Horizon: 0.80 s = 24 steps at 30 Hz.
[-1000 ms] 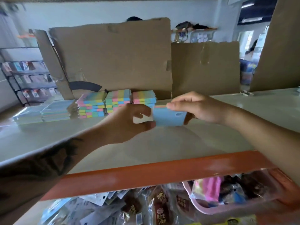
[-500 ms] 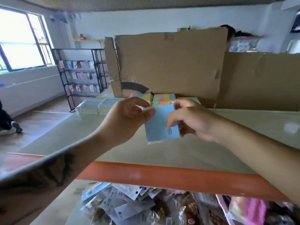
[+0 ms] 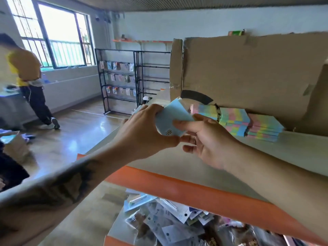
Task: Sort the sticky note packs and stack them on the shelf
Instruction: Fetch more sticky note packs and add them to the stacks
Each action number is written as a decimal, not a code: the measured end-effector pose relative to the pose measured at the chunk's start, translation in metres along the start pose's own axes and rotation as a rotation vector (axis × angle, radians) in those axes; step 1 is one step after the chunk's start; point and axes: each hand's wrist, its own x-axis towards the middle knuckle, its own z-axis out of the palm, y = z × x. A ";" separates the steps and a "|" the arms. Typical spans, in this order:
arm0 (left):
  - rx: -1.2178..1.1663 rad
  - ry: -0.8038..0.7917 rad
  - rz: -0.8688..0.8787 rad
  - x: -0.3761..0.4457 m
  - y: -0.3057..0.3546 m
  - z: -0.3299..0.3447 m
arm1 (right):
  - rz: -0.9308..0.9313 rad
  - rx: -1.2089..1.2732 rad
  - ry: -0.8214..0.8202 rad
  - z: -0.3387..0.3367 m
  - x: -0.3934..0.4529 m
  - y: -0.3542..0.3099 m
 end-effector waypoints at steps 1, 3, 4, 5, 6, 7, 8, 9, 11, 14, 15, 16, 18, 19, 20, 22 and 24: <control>0.024 -0.017 0.011 0.004 -0.006 -0.004 | -0.012 -0.031 -0.018 0.004 0.002 0.000; 0.116 -0.025 0.065 0.011 -0.019 -0.012 | -0.055 -0.128 -0.033 0.008 0.005 0.000; 0.186 -0.031 0.097 0.015 -0.027 -0.017 | -0.085 -0.217 -0.034 0.009 0.005 0.000; 0.261 -0.042 0.124 0.021 -0.036 -0.021 | -0.119 -0.342 -0.038 0.008 0.006 0.000; 0.331 -0.057 0.139 0.027 -0.045 -0.026 | -0.153 -0.485 -0.048 0.006 0.006 0.001; 0.383 -0.077 0.140 0.034 -0.054 -0.030 | -0.179 -0.631 -0.066 0.003 0.006 0.003; 0.410 -0.098 0.135 0.042 -0.061 -0.034 | -0.204 -0.785 -0.089 0.000 0.005 0.004; 0.412 -0.126 0.121 0.052 -0.069 -0.037 | -0.240 -0.958 -0.103 -0.003 0.004 0.006; 0.415 -0.174 0.109 0.075 -0.084 -0.042 | -0.322 -1.280 -0.135 -0.005 0.001 0.011; 0.441 -0.270 0.127 0.118 -0.103 -0.045 | -0.222 -1.396 -0.222 -0.004 -0.001 0.018; 0.434 -0.306 0.128 0.132 -0.108 -0.044 | -0.195 -1.381 -0.237 -0.005 -0.001 0.020; 0.415 -0.331 0.126 0.144 -0.112 -0.041 | -0.195 -1.364 -0.236 -0.005 -0.001 0.021; 0.392 -0.370 0.129 0.165 -0.123 -0.032 | -0.229 -1.348 -0.214 -0.007 -0.001 0.025; 0.393 -0.381 0.141 0.174 -0.128 -0.027 | -0.236 -1.349 -0.207 -0.008 0.000 0.026; 0.386 -0.392 0.161 0.182 -0.133 -0.021 | -0.237 -1.354 -0.201 -0.009 0.000 0.027; 0.370 -0.410 0.179 0.197 -0.142 -0.011 | -0.234 -1.366 -0.193 -0.009 0.001 0.027; 0.352 -0.448 0.181 0.211 -0.151 -0.001 | -0.231 -1.376 -0.190 -0.008 0.002 0.027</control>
